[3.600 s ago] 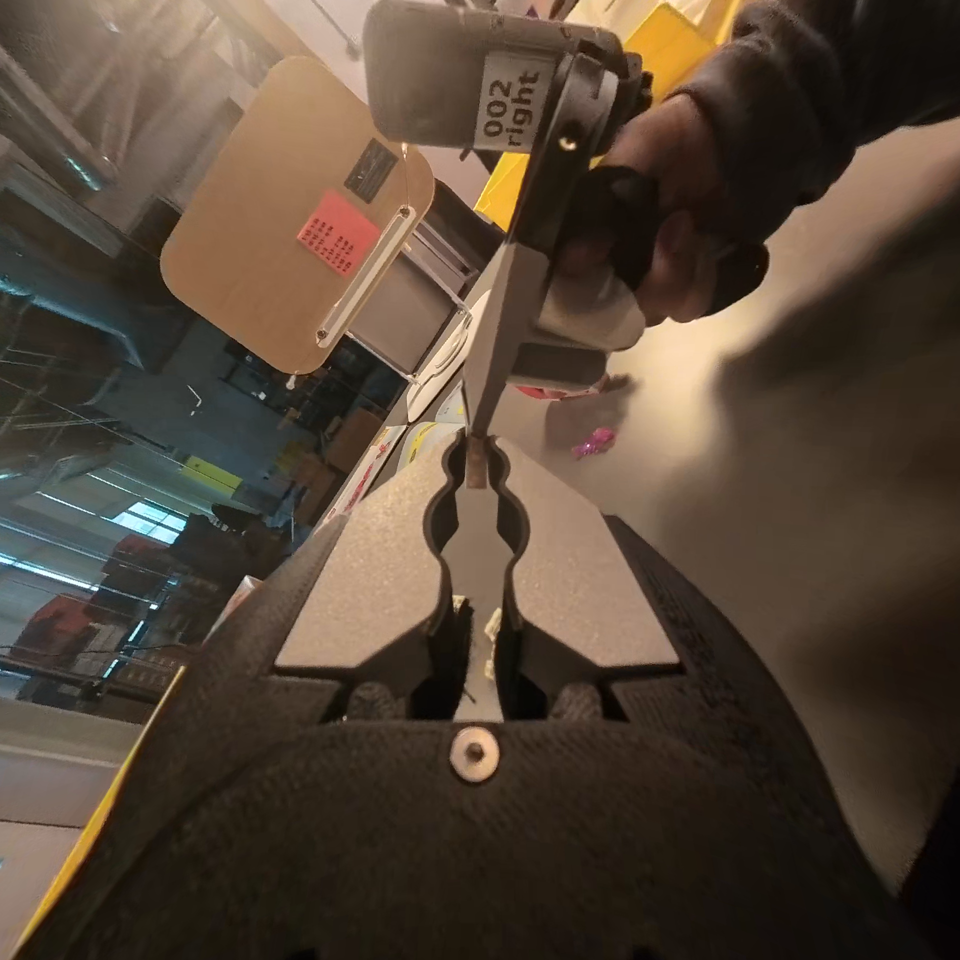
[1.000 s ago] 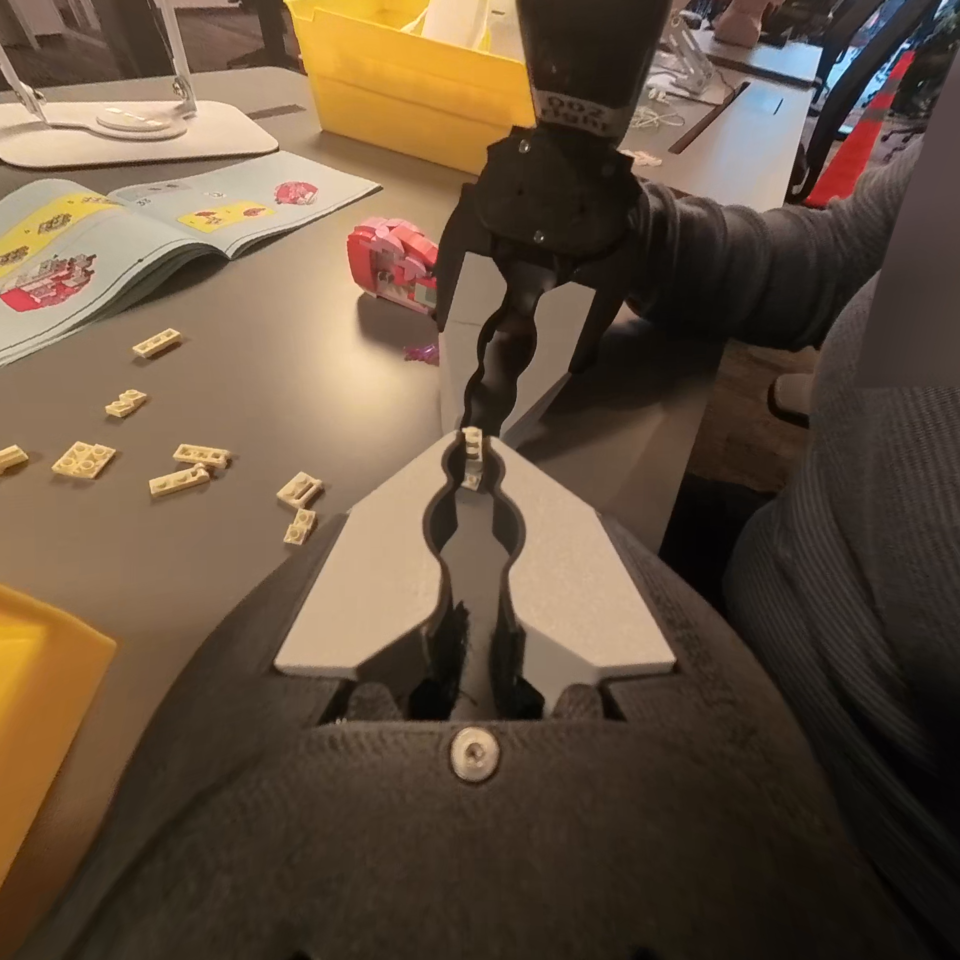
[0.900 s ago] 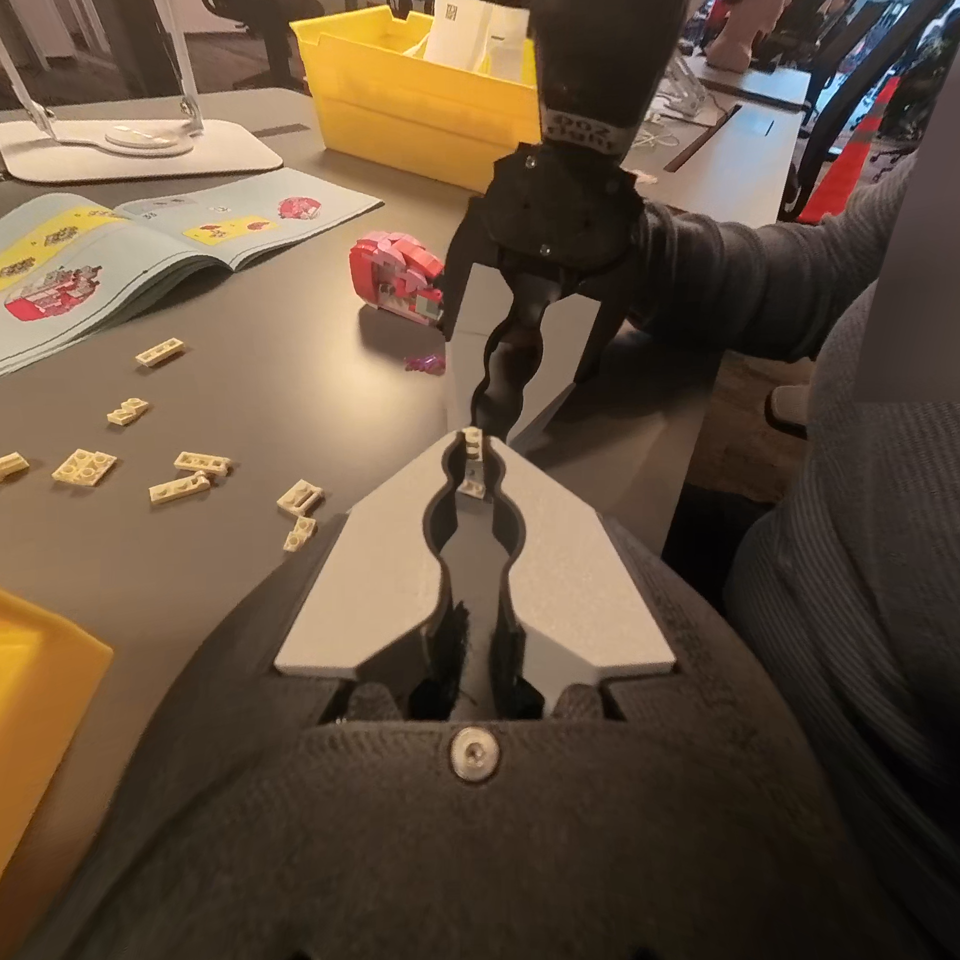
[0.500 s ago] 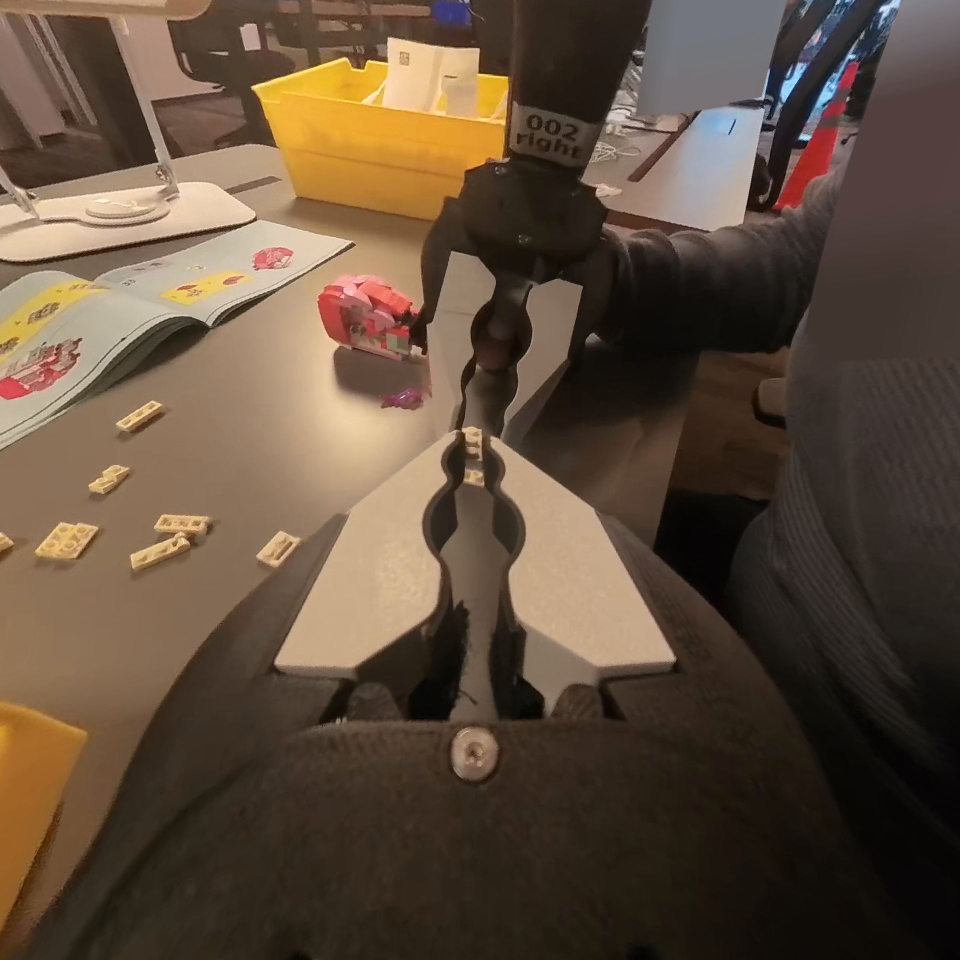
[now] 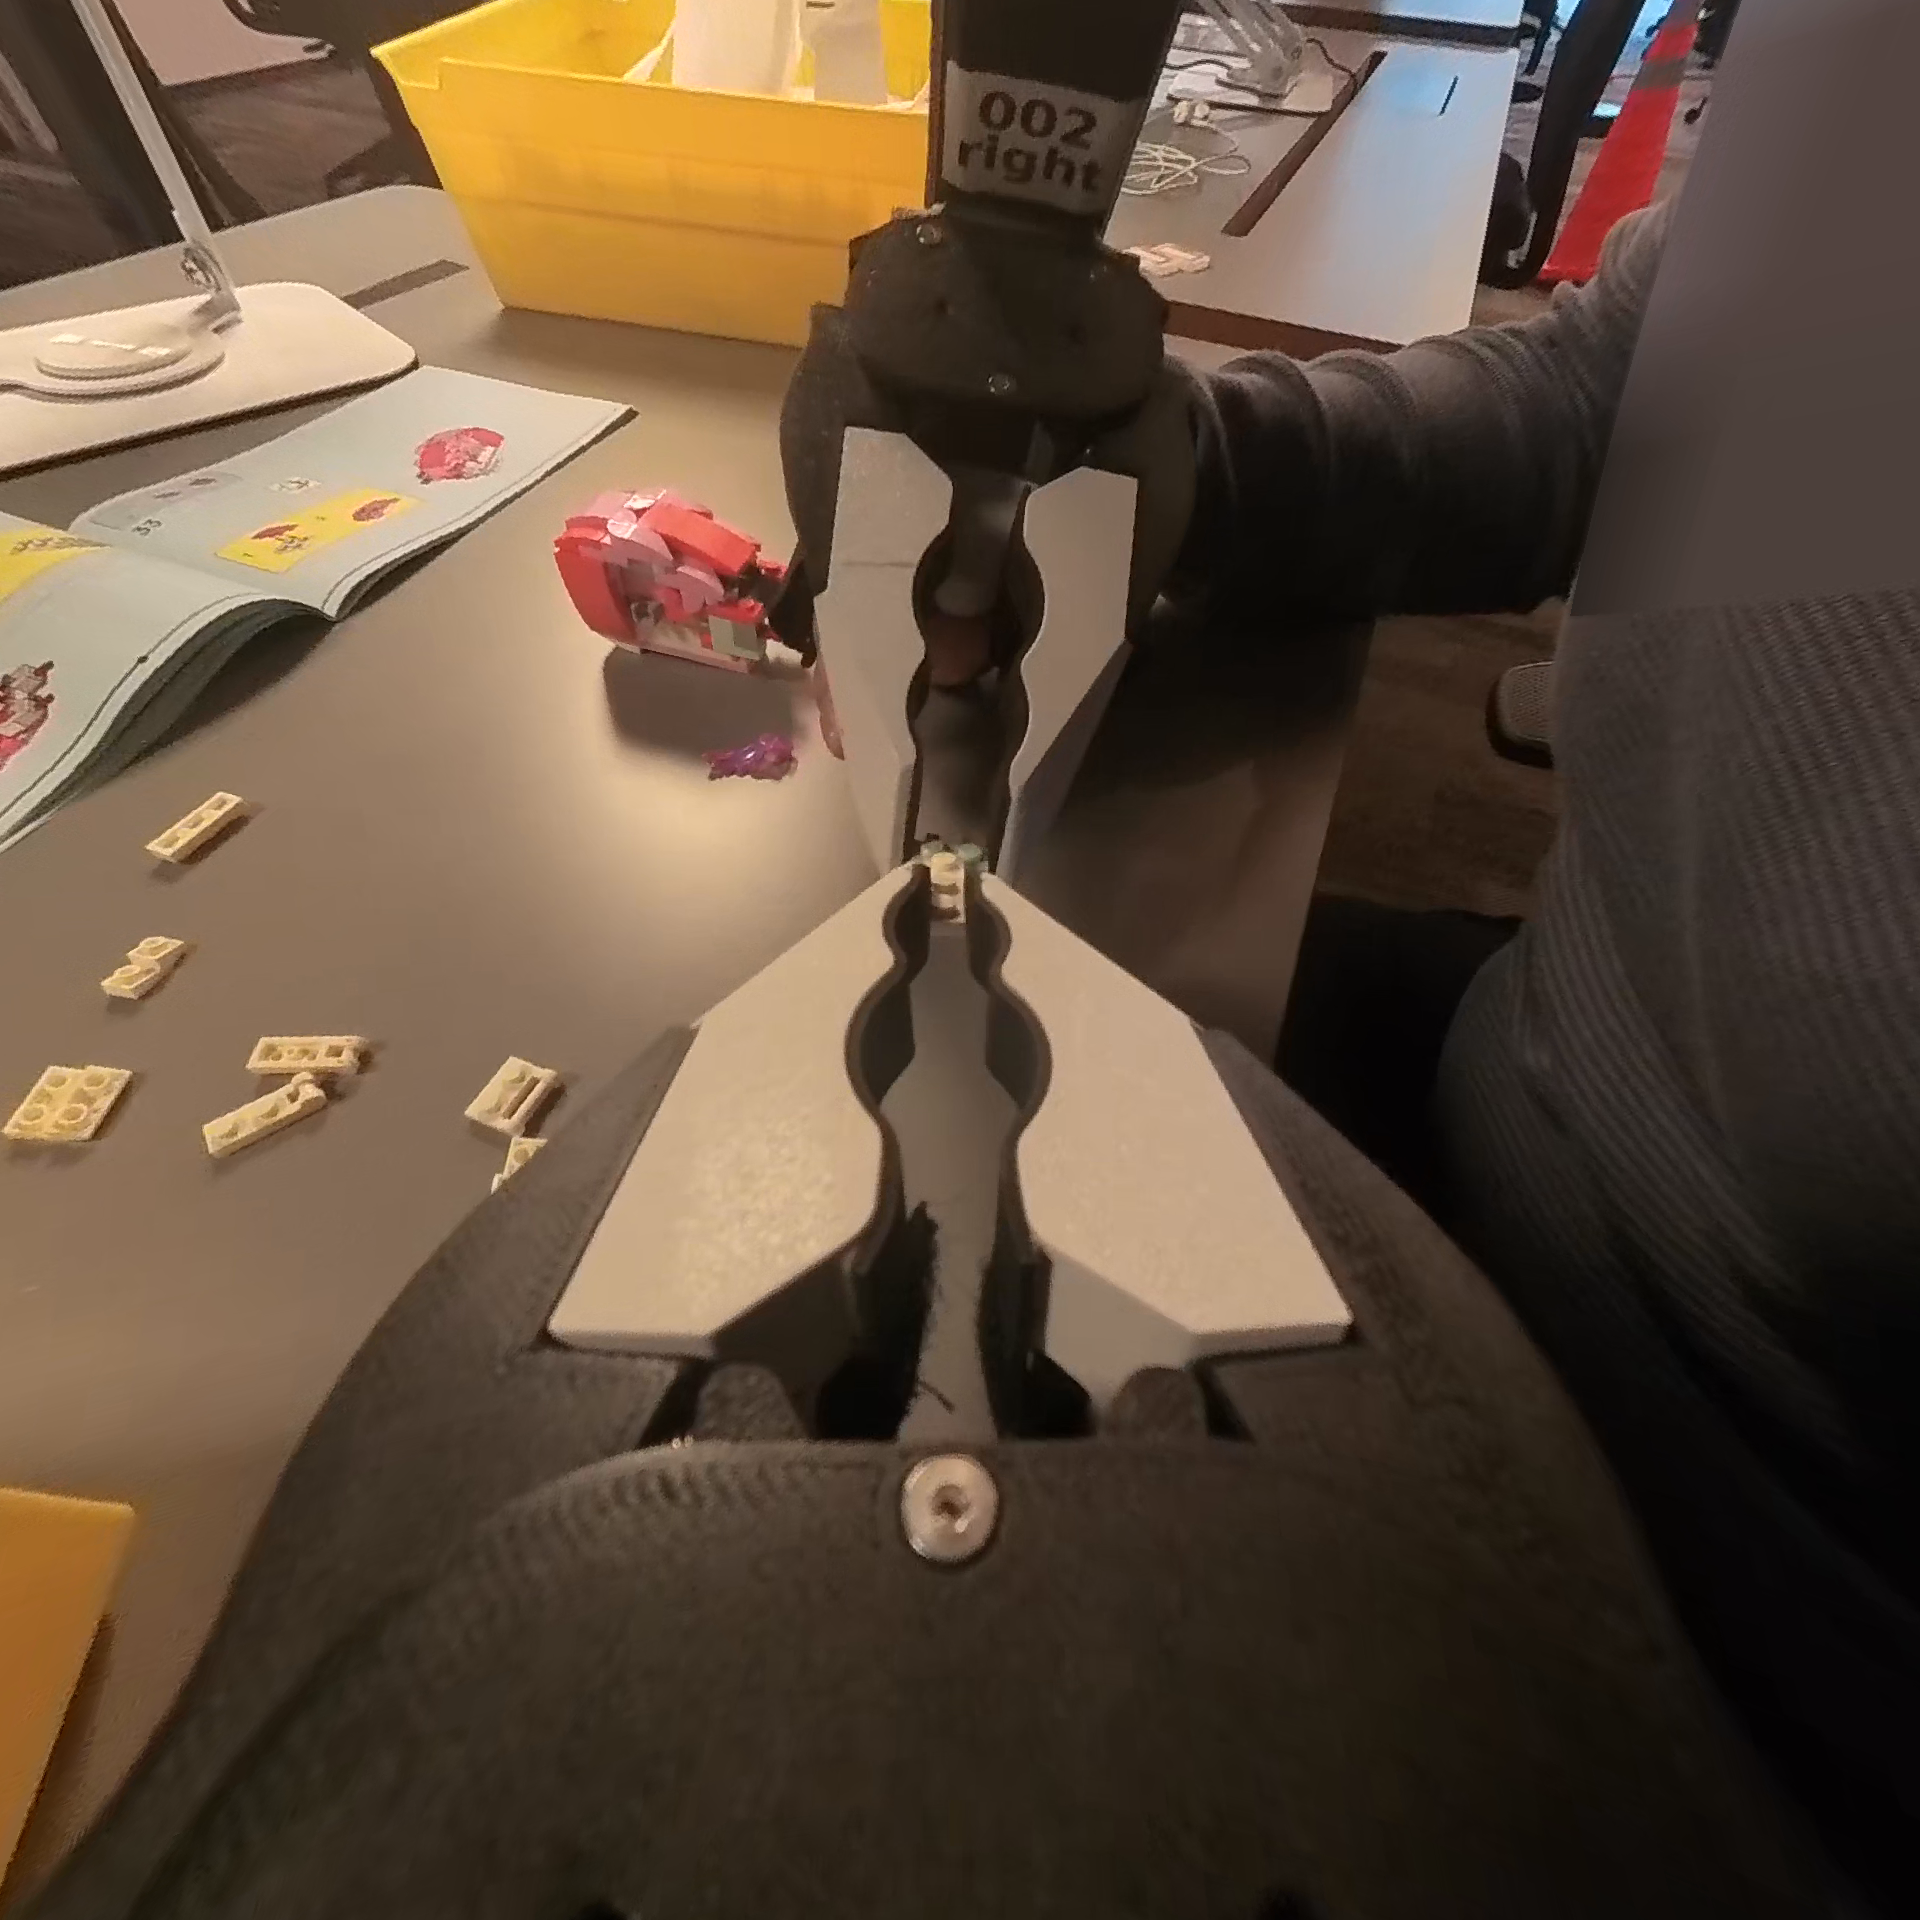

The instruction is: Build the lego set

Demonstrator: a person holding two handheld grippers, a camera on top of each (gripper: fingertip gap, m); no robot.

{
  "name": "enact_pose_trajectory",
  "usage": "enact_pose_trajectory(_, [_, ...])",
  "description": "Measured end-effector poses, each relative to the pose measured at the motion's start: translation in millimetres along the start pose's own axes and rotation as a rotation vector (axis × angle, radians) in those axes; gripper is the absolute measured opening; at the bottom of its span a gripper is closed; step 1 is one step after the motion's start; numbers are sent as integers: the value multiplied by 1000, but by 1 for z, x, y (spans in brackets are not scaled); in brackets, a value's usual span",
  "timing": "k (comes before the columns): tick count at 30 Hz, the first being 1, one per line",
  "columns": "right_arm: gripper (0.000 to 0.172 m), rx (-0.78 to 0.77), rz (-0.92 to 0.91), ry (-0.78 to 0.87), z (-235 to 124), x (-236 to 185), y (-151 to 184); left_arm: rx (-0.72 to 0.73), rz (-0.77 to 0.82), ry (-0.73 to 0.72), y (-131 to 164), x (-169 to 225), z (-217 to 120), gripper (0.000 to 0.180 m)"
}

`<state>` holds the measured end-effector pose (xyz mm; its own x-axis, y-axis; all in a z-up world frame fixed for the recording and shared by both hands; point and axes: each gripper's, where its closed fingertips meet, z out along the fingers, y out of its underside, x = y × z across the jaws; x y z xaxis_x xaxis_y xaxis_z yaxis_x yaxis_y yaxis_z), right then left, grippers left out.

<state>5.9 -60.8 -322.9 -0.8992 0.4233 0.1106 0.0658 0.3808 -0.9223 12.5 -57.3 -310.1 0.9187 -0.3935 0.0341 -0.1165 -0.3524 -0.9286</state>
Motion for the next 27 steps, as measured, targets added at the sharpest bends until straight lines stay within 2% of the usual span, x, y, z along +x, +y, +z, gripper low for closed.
enact_pose_trajectory(14, [15, 6, -20, -20, 0, -5, -1, -22, 9, -7, 1, 2, -1, 6])
enact_pose_trajectory(23, [15, 20, -22, -14, -1, -4, -3, -26, -1, -14, 1, 1, 2, 13])
enact_pose_trajectory(27, [15, 20, -21, -4, -2, -2, -3, -3, 7, -36, -4, -1, -1, 28])
